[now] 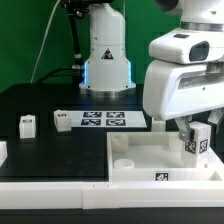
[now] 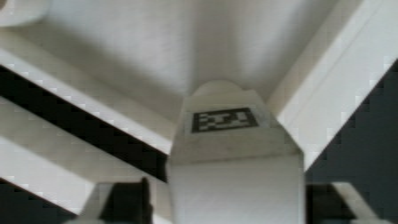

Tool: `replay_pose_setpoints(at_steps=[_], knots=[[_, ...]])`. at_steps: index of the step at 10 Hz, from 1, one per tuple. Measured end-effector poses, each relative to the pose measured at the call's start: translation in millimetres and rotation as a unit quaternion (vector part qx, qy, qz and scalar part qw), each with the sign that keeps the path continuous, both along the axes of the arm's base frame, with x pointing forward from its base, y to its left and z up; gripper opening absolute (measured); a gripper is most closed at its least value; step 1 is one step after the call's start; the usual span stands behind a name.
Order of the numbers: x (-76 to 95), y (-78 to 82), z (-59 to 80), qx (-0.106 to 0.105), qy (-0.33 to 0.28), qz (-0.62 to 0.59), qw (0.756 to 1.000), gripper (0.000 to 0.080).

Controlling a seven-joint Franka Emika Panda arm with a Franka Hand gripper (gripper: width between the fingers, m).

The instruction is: Assemble one leg

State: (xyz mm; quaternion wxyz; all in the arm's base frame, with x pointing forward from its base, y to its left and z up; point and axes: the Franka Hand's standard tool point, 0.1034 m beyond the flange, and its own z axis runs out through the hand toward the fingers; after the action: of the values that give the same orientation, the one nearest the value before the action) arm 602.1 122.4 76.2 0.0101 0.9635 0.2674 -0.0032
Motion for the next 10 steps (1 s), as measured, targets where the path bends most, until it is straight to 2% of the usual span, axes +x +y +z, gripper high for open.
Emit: replay_pose_setpoints(at_steps=[1,4,6,10], knots=[[-0.1,-0.1,-0.2,0.0,0.0,-0.011,1.0,0.0291],[-0.4,2.2,-0.6,0.001,-0.004,-0.17,0.985,0.0292],[1.9,3.7,-0.2,-0.007,-0.018,-0.308,0.951,0.0292],[1.1,1.6,0.3,-0.002,-0.018,-0.535,0.845,0.0294]])
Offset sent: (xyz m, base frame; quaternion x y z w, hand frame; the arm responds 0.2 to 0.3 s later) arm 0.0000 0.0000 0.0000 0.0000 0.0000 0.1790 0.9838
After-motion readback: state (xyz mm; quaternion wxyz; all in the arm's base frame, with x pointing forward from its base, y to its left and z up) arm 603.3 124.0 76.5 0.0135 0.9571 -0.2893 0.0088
